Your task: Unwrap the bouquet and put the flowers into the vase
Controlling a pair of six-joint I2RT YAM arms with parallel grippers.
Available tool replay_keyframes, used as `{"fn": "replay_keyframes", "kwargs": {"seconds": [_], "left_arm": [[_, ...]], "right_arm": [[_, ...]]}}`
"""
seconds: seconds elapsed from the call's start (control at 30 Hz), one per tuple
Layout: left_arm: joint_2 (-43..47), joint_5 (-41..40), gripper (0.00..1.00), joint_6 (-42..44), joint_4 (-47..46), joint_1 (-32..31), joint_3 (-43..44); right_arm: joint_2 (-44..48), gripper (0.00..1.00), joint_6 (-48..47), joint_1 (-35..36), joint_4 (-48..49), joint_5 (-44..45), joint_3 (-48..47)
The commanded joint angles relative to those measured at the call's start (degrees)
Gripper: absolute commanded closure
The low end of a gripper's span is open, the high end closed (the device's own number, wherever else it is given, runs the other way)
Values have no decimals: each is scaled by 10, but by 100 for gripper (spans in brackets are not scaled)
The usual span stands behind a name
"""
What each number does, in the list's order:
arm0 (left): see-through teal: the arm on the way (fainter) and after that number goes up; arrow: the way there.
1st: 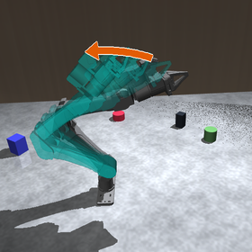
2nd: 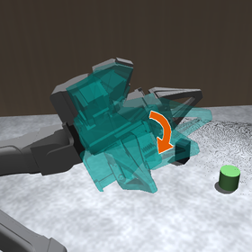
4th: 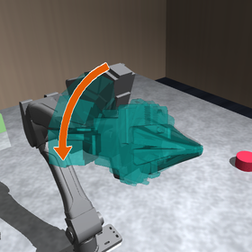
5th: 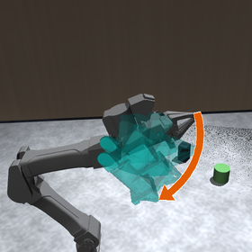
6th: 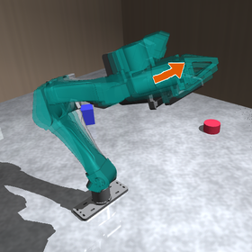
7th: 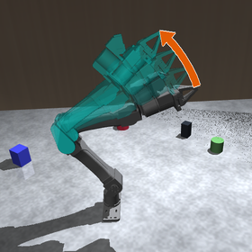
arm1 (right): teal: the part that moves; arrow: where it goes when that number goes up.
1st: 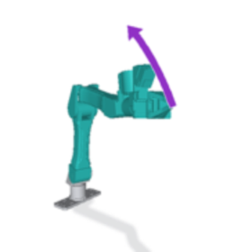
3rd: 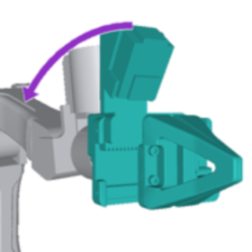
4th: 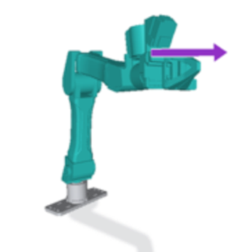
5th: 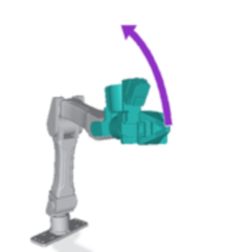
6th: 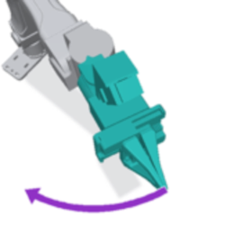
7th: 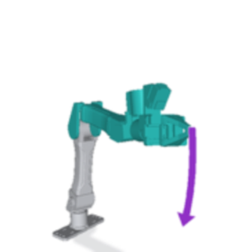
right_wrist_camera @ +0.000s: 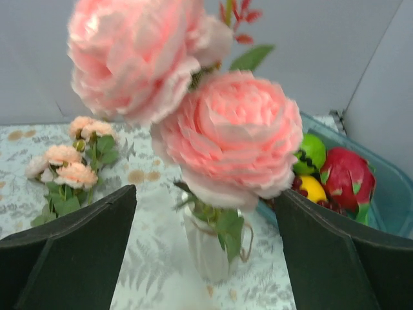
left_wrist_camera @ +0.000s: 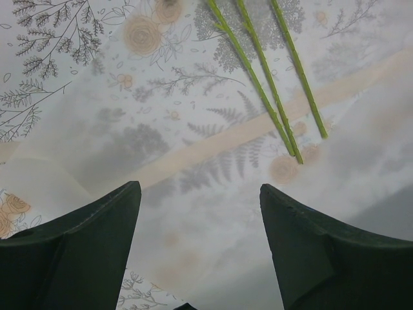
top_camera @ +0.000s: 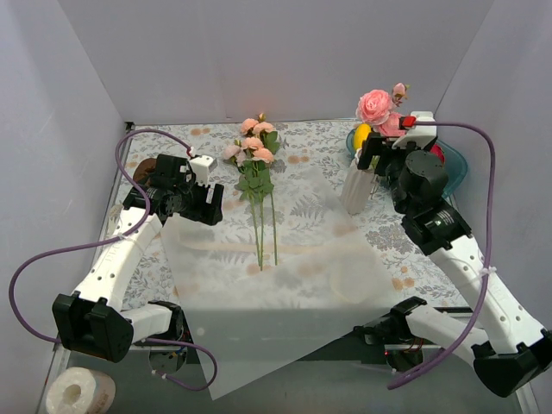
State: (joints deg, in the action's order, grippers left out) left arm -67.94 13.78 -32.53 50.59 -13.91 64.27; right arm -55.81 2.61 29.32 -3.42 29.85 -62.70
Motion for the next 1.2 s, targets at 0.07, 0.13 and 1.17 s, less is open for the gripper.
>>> {"fn": "replay_keyframes", "kwargs": {"seconds": [0.07,0.13,1.17], "left_arm": [[9,15,26,-6,-4,4,15],[9,15,26,-6,-4,4,16],[-29,-24,25,-33,-7,9,28]], "right_arm": [[85,4,50,-1,-120,68,-22],[84,3,35,0,-140,77,-61],[-352,19,30,213,-177,-122,-322]]}}
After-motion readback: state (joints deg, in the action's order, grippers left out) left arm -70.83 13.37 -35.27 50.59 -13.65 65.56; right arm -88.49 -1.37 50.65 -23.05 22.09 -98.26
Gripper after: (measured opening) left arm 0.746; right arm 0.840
